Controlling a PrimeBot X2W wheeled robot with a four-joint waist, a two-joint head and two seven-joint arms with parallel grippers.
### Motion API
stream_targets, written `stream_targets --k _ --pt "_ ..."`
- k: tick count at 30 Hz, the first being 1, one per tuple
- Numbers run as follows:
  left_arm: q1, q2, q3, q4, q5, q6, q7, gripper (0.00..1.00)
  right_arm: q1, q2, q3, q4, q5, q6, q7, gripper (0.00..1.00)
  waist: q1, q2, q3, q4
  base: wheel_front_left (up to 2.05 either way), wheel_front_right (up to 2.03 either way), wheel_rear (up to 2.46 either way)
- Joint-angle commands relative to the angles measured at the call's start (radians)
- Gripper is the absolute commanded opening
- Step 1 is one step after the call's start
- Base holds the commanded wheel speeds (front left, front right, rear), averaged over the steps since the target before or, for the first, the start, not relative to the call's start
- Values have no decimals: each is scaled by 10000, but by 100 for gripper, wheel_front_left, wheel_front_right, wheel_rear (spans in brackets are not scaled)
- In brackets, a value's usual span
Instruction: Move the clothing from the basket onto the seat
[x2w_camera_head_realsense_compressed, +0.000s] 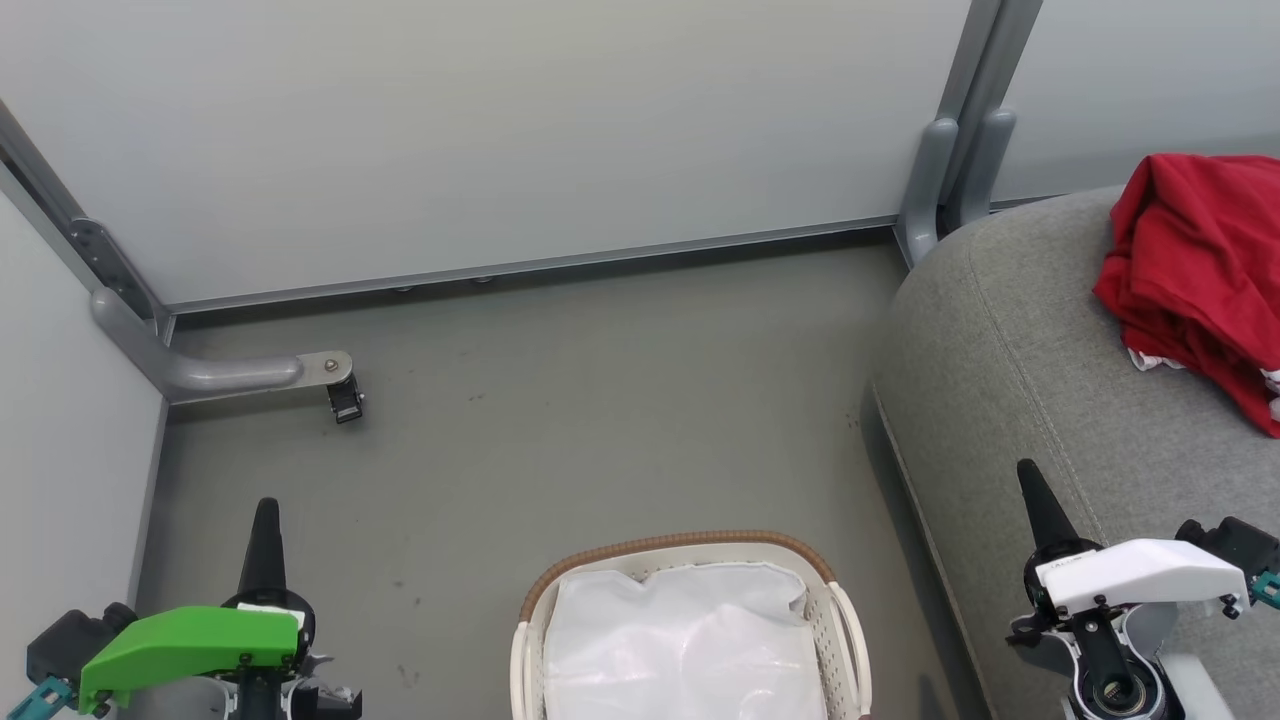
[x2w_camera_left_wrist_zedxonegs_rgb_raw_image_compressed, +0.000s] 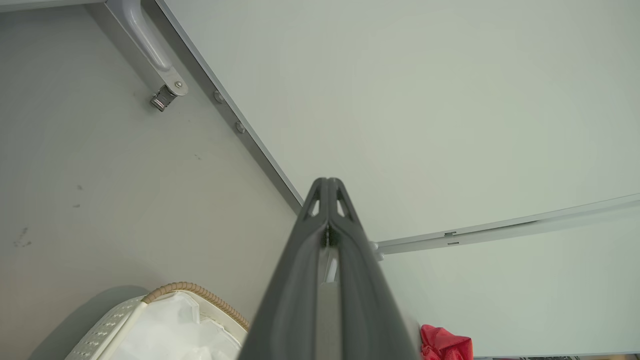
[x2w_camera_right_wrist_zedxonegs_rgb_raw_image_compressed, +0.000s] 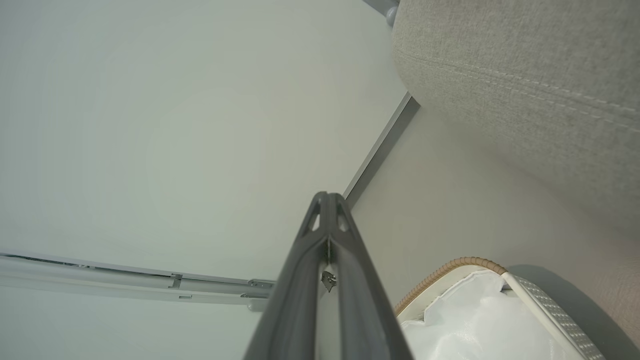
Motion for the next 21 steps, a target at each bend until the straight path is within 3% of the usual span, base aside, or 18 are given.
stream_targets --k 1,21 --pt "-261 57 76 -121 -262 31 65 0 -228 -80 -63 -110 270 -5 77 0 0 0 1 -3 0 0 0" --pt "-552 66 241 -217 -1868 87 536 0 -276 -158 -241 -131 2093 -5 484 0 0 0 7 -45 0 0 0"
